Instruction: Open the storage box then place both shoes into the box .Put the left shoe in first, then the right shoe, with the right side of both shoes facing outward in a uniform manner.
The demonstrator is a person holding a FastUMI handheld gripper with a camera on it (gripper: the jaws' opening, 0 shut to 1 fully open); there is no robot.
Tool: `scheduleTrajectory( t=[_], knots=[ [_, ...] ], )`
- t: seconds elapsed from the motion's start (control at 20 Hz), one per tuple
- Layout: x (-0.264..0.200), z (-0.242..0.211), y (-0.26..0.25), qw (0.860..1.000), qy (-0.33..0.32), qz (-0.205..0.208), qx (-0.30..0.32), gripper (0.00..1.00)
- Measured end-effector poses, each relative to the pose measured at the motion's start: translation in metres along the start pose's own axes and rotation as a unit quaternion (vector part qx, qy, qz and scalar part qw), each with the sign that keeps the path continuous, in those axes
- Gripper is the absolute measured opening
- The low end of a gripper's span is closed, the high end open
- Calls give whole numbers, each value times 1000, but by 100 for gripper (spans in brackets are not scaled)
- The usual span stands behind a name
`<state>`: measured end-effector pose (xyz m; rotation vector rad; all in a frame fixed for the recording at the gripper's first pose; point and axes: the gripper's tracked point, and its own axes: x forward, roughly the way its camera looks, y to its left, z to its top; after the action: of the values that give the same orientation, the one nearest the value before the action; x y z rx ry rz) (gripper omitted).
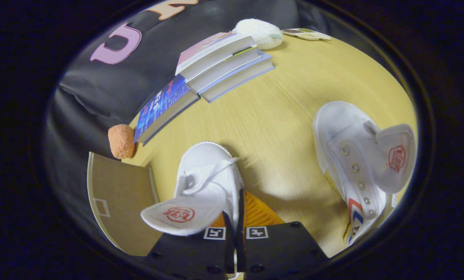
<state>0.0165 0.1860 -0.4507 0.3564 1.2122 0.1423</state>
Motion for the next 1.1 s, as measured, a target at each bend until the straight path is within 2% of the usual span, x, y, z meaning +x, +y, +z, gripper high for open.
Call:
scheduleTrajectory(
  t=[0.25,0.45,0.6,0.9,1.1],
  knots=[
    [-27,-14,16,988,47,86,118,5],
    [-72,-9,36,977,51,141,149,5],
    [-114,-5,66,961,61,202,177,5],
    [-169,0,139,944,73,277,165,5],
    [-190,-6,202,932,88,320,143,5]
  ],
)
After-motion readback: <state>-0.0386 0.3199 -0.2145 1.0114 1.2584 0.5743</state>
